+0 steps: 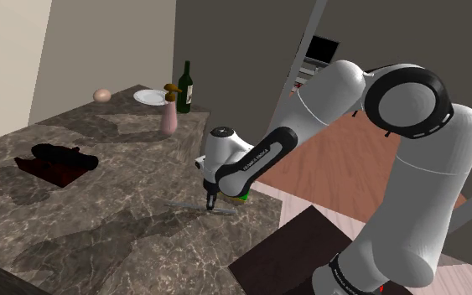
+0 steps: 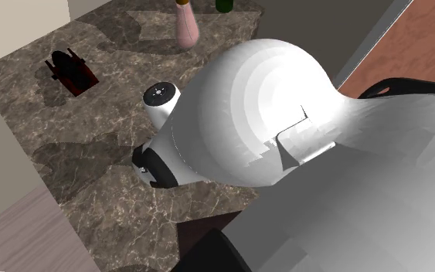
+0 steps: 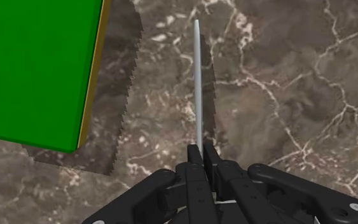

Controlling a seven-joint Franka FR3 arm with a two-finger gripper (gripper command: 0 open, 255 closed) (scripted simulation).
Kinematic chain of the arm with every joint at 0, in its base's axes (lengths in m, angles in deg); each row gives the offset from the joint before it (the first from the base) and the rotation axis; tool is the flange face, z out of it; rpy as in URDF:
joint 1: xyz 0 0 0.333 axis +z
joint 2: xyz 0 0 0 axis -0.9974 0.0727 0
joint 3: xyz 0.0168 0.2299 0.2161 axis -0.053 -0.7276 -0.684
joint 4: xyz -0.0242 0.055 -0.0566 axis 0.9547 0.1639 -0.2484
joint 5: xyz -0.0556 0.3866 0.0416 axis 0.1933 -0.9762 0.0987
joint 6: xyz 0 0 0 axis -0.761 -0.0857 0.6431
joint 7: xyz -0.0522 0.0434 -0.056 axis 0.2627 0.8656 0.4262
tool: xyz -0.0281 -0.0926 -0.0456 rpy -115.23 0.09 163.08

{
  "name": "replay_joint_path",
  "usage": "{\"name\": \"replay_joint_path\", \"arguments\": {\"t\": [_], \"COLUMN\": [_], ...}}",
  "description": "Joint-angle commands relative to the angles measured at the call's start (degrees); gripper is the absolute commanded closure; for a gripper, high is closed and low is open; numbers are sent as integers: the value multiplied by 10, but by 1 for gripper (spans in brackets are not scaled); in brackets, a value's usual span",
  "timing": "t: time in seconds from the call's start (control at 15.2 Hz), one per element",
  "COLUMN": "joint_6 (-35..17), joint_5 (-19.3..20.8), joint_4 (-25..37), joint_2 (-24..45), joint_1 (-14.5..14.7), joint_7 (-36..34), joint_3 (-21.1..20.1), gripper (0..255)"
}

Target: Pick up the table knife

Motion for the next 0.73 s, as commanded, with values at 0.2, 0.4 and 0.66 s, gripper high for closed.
{"name": "replay_joint_path", "arguments": {"t": [0.2, 0.4, 0.66], "joint_6": [27, 48, 76], "joint_5": [-12, -21, -32], "joint_4": [-3, -4, -4], "joint_2": [-31, -53, -81], "joint_1": [-5, -8, -11], "joint_7": [9, 15, 24], "joint_3": [-7, -12, -16], "gripper": [255, 255, 255]}}
